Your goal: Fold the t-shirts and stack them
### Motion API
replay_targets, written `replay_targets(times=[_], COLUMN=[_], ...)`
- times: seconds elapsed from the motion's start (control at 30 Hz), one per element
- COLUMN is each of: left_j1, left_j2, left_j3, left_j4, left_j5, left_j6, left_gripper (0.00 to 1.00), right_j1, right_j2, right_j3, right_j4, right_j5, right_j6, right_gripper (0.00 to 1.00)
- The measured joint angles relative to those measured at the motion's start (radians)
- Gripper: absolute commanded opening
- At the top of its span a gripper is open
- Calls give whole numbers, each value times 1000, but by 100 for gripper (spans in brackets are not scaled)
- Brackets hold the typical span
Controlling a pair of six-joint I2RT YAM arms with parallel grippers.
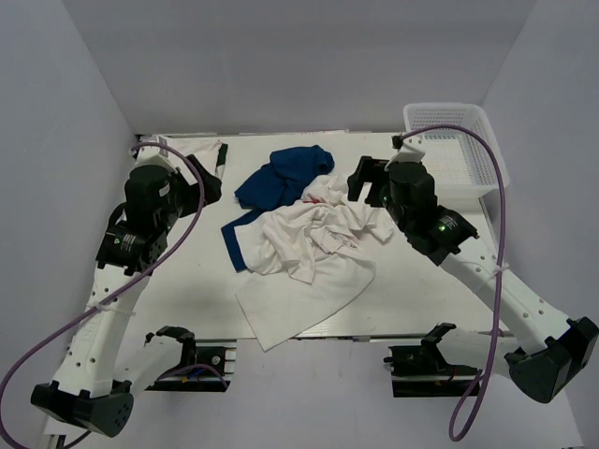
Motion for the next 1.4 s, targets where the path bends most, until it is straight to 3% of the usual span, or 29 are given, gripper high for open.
replay_targets(times=[0.33,0.53,0.73,0.93,1.0,1.03,1.1,1.27,1.4], left_j1=[0,0,0,0,0,0,0,0,0], left_j2=[-9,-4,0,-1,-1,-1,-2,-31,-63], left_j3=[-128,-172,-200,-249,-253,-253,-254,-276,-280], left_j4=[14,23,33,45,47,50,53,51,52], left_j5=[55,99,106,121,127,128,128,123,122], left_j6=[-5,-13,-17,-31,-32,-32,-35,-45,-55], left_gripper=[100,100,100,100,100,100,100,100,100], right_j1=[1,16,37,44,47,48,51,54,53], right_j2=[51,157,311,412,433,441,461,447,304], right_j3=[-62,-203,-341,-340,-331,-326,-313,-304,-231], right_j4=[-86,-146,-124,-36,0,17,41,75,40], right_j5=[-94,-195,-182,-182,-188,-201,-218,-238,-201], right_j6=[-33,-51,-96,-148,-164,-169,-194,-222,-224], right_gripper=[90,90,90,89,75,40,1,0,0])
